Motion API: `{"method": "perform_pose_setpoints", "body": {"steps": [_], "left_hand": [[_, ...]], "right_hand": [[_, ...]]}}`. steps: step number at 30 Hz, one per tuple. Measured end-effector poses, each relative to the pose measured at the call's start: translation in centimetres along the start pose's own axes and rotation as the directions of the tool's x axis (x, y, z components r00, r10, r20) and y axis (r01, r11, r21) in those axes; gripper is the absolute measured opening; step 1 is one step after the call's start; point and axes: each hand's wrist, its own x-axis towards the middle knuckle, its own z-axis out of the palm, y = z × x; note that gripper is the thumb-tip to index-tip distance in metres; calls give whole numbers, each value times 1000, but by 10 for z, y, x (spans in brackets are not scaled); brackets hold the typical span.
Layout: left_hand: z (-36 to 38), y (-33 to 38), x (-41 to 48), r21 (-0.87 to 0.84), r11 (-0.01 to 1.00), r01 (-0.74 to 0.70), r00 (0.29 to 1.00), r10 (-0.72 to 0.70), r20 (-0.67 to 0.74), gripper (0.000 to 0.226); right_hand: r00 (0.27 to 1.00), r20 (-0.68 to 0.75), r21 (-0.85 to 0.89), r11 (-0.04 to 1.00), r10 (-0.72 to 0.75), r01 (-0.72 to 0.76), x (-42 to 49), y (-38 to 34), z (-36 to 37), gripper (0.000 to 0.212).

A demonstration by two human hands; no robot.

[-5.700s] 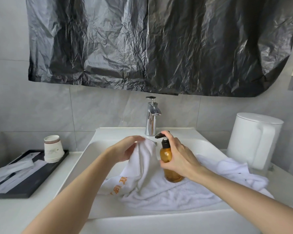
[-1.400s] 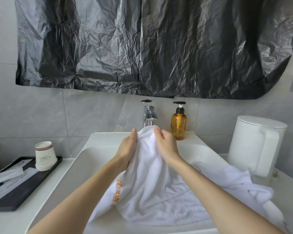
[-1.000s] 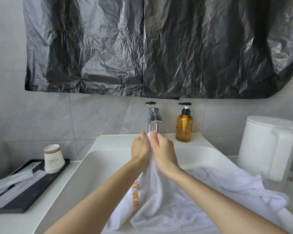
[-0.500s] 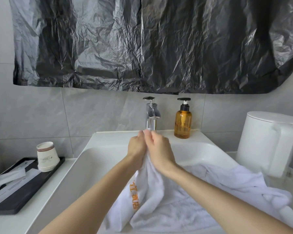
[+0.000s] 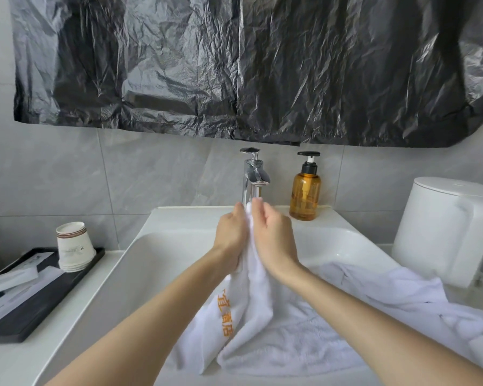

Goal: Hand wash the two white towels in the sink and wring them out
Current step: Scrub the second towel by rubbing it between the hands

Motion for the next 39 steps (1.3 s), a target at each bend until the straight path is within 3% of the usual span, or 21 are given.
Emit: {"method": "perform_pose_setpoints", "body": {"steps": [2,5,9,13,17,20,22,25,28,32,36,39], "left_hand": [[-2,0,1,5,1000,-9,1000,9,-15,42],[6,-6,-4,39,999,3,997,-6,72,43],[0,-4,0,-8,1000,11,999,-11,36,44],[7,-6,-6,20,1000,20,995,-22,100,43],[1,0,0,-37,999,37,999,-36,26,43],[7,-4,-8,10,1000,27,999,-27,38,43],[8,-3,-8,12,1000,15,999,-16,35,46],[5,-1,-4,-10,1000,21,1000,-21,6,48],[10,-4,-5,13,1000,27,998,-27,63,45],[0,-1,1,-12,998,56,998,-56,3,42],[8,-4,-4,-4,999,48,995,-47,85,46],[4,-1,0,15,999,33,999,-33,30,43]], "right_hand": [[1000,21,18,1000,-7,7,-2,-3,1,45],[991,-53,28,992,127,-126,14,-1,-5,51],[998,33,6,999,-49,49,-5,1,-2,51],[991,-80,39,994,110,-107,15,1,-6,58],[998,25,-57,996,-65,66,-9,-3,-3,52],[995,-66,-78,994,76,-81,9,-2,-4,54],[996,-94,-108,994,3,-13,5,-1,-5,52],[996,-16,-79,993,-87,85,-4,0,-5,51],[994,-72,-53,995,84,-88,15,-1,-8,55],[991,15,-81,988,-131,131,-8,0,-1,54],[992,-113,-81,994,59,-68,14,0,-4,56],[992,-64,-84,991,-111,106,-9,-2,-1,57]]}}
